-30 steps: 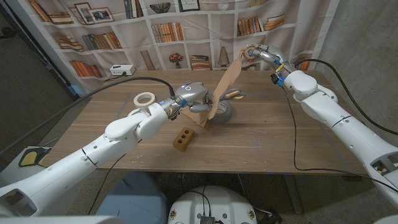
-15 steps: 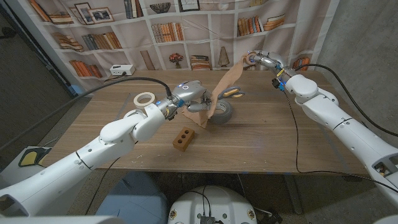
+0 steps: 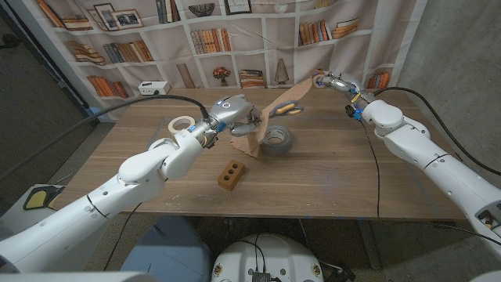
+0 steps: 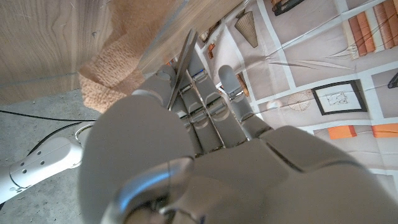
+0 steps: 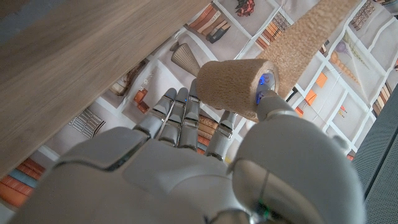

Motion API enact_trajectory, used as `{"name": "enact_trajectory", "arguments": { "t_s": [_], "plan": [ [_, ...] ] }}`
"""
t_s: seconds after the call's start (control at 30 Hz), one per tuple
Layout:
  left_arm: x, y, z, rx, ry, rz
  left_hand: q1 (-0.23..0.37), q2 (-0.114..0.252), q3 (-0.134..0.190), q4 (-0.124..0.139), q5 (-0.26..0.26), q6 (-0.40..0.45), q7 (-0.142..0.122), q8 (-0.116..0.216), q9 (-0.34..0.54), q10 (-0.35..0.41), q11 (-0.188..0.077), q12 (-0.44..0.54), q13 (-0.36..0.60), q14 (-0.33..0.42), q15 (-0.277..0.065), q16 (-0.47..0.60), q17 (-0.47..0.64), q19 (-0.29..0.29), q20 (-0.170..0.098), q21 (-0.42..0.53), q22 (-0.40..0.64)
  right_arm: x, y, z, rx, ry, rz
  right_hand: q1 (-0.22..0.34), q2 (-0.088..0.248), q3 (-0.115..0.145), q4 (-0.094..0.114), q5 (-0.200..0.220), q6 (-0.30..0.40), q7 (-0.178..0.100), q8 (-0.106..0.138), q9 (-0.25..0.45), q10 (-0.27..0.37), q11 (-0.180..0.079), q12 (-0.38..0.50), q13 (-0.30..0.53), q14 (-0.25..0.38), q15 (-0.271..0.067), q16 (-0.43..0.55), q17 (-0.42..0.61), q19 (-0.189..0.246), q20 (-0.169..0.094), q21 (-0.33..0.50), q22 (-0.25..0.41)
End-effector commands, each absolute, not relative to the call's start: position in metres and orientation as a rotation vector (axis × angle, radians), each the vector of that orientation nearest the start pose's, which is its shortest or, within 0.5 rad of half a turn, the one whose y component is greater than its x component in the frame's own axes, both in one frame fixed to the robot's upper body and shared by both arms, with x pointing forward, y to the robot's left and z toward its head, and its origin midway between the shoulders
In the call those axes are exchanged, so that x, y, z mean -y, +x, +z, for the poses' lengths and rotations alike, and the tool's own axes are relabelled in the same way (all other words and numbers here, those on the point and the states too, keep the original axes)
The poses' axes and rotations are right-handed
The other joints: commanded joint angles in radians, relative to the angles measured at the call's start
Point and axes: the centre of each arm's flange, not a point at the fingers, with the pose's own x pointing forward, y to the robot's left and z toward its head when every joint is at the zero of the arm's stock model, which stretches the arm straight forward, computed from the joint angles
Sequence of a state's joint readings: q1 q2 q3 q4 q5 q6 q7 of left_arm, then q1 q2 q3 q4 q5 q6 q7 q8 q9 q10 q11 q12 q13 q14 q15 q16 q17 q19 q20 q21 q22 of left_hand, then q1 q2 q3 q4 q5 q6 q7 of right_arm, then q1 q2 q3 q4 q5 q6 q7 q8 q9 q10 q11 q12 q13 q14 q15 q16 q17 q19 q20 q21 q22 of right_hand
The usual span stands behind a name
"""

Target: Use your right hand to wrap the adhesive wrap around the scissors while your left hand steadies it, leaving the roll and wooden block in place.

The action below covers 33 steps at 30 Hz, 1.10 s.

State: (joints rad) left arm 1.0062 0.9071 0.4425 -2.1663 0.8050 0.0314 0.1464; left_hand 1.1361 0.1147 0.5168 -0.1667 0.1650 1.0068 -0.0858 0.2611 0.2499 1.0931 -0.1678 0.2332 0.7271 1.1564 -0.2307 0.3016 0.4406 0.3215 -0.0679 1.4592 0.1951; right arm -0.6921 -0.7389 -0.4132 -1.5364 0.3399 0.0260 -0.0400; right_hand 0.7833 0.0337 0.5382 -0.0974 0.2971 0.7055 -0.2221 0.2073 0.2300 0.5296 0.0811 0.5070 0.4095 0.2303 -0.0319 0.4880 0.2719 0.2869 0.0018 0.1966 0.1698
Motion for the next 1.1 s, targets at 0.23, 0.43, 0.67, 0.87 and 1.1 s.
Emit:
{"name": "enact_trajectory", "arguments": {
  "t_s": [0.23,0.43,0.67,0.87,1.1],
  "plan": [
    [-0.177,0.441,0.06,1.194,1.532,0.221,0.003,0.006,0.007,-0.001,0.005,0.009,0.002,0.005,0.002,0.008,0.0,0.0,0.006,0.013,-0.007,-0.004,0.003,-0.003,0.0,0.01,-0.002,0.316,0.633,0.06,0.559,-0.511,0.117,0.161,0.17,0.014,0.013,-0.002,0.038,0.042,0.005,0.006,0.285,-0.274,0.004,0.085,0.002,-0.184,0.0,0.001,0.018,-0.014,0.01,0.004],
    [-0.184,0.438,0.062,1.184,1.52,0.266,0.004,0.005,0.008,-0.001,0.005,0.012,-0.001,0.006,0.002,0.008,-0.002,-0.001,0.005,0.013,-0.007,-0.006,0.003,-0.003,-0.001,0.011,-0.002,0.323,0.635,0.045,0.525,-0.509,0.112,0.163,0.17,0.015,0.012,-0.002,0.038,0.043,0.004,0.006,0.286,-0.272,0.003,0.084,0.003,-0.182,0.0,0.002,0.021,-0.013,0.011,0.004],
    [-0.198,0.437,0.065,1.147,1.5,0.334,0.004,0.003,0.007,-0.002,0.005,0.012,0.001,0.005,0.002,0.011,0.0,-0.001,0.005,0.014,-0.008,-0.006,0.004,-0.002,-0.001,0.013,-0.003,0.331,0.63,0.027,0.508,-0.485,0.107,0.163,0.17,0.015,0.013,-0.002,0.038,0.045,0.004,0.007,0.287,-0.271,0.002,0.083,0.003,-0.182,0.001,0.002,0.018,-0.009,0.009,0.004],
    [-0.213,0.445,0.068,1.093,1.485,0.389,0.004,0.005,0.007,-0.001,0.005,0.014,0.001,0.006,0.003,0.013,-0.003,-0.002,0.004,0.016,-0.007,-0.006,0.003,-0.002,-0.001,0.015,-0.003,0.333,0.616,0.015,0.52,-0.481,0.116,0.164,0.17,0.015,0.013,-0.002,0.038,0.044,0.003,0.007,0.284,-0.274,0.001,0.084,0.004,-0.181,0.001,0.003,0.018,-0.008,0.009,0.004],
    [-0.229,0.457,0.073,1.047,1.455,0.397,0.004,0.004,0.007,-0.001,0.005,0.014,0.001,0.005,0.003,0.014,-0.002,-0.002,0.004,0.019,-0.007,-0.006,0.003,0.0,-0.001,0.016,-0.004,0.334,0.596,-0.001,0.542,-0.444,0.122,0.163,0.169,0.015,0.014,-0.002,0.039,0.043,0.003,0.007,0.286,-0.275,0.002,0.085,0.005,-0.179,0.0,0.002,0.017,-0.007,0.008,0.004]
  ]
}}
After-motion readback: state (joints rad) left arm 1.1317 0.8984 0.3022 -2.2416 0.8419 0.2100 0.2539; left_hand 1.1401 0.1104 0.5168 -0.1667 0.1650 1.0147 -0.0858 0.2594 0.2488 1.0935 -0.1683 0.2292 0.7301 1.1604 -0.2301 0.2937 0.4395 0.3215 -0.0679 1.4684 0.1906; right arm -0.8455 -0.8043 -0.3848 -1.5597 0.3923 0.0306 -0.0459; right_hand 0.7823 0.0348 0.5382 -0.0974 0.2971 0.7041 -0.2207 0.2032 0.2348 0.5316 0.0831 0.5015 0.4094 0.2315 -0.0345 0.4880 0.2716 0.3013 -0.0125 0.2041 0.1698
